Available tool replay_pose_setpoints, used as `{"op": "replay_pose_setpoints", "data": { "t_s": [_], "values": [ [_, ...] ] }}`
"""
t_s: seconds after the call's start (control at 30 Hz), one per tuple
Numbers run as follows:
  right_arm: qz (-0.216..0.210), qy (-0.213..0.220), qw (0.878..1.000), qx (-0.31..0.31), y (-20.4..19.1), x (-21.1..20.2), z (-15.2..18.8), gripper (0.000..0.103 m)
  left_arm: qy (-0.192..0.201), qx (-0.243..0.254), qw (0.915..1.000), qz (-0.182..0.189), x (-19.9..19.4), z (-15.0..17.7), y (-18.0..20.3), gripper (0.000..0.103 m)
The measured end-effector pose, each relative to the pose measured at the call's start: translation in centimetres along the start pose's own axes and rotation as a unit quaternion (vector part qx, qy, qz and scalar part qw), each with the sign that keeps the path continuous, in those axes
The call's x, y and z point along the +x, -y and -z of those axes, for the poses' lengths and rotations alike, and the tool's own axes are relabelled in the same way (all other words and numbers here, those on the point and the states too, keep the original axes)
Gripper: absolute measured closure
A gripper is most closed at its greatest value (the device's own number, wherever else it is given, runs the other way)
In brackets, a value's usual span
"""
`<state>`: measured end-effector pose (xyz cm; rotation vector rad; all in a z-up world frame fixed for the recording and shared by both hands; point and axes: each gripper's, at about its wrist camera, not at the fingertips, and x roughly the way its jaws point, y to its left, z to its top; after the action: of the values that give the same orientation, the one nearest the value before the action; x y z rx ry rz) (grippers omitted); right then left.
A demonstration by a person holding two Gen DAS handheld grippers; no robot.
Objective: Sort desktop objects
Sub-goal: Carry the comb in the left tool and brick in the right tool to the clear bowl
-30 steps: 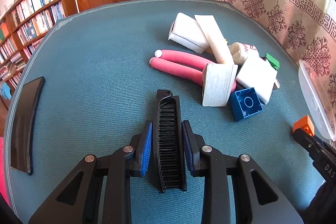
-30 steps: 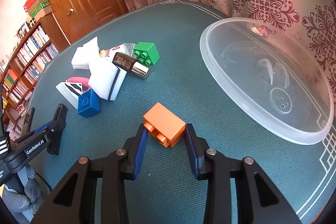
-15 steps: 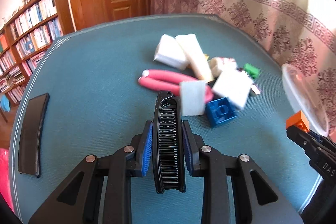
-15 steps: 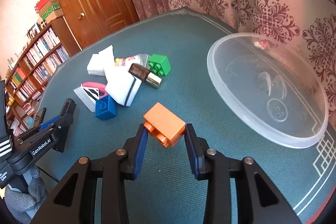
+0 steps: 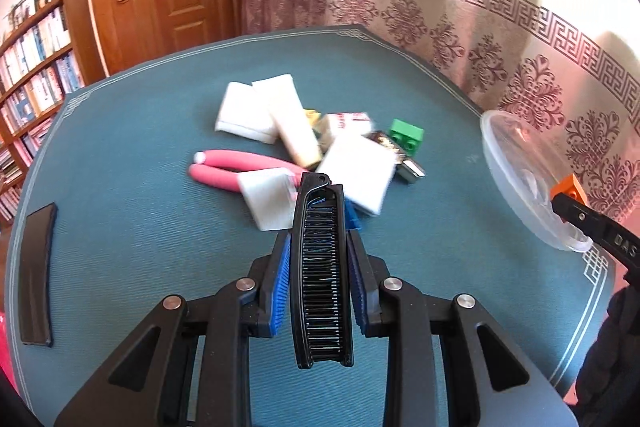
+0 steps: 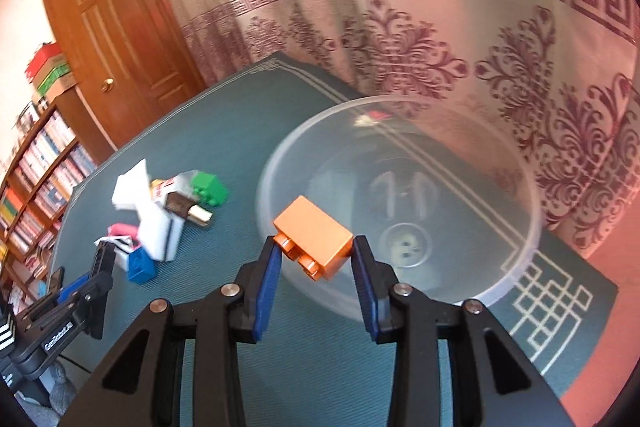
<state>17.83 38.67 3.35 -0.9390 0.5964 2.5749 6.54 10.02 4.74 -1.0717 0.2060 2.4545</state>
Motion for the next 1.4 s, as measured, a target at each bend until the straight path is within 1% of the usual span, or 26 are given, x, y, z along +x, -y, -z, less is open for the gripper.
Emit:
{"op": "replay_pose_setpoints", "data": {
  "t_s": [0.1, 0.27, 0.47, 0.63, 0.9, 1.1, 1.33, 1.4],
  "values": [
    [0.013, -0.007, 1.000, 0.012, 1.8, 0.5, -0.3, 0.063, 0.002, 0.012, 0.9999, 0.010, -0.3, -0.1, 1.3, 0.074],
    [0.019, -0.037, 0.999, 0.011, 3.5, 1.9, -0.1, 0.063, 0.001, 0.029, 0.9991, 0.032, 0.1, -1.0, 3.8, 0.074],
    [0.028, -0.050, 0.998, -0.019, 3.2, 2.4, 0.2, 0.063, -0.003, 0.048, 0.9970, 0.060, 0.7, -1.9, 7.1, 0.074],
    [0.035, -0.065, 0.996, -0.041, 3.4, 2.8, 0.2, 0.063, -0.007, 0.058, 0.9954, 0.076, 1.2, -2.5, 8.9, 0.074],
    [0.058, -0.113, 0.989, -0.072, 3.9, 3.1, 0.4, 0.063, -0.013, 0.070, 0.9928, 0.097, 2.3, -3.4, 11.1, 0.074],
    [0.082, -0.134, 0.984, -0.080, 4.9, 2.1, 1.0, 0.063, -0.016, 0.094, 0.9882, 0.120, 2.6, -3.9, 13.8, 0.074],
    [0.119, -0.134, 0.981, -0.068, 6.4, 0.4, 1.8, 0.063, -0.027, 0.125, 0.9777, 0.166, 2.9, -3.6, 17.4, 0.074],
    [0.119, -0.135, 0.982, -0.055, 6.9, 0.2, 1.9, 0.064, -0.035, 0.132, 0.9746, 0.178, 3.1, -3.4, 18.1, 0.074]
  ]
}}
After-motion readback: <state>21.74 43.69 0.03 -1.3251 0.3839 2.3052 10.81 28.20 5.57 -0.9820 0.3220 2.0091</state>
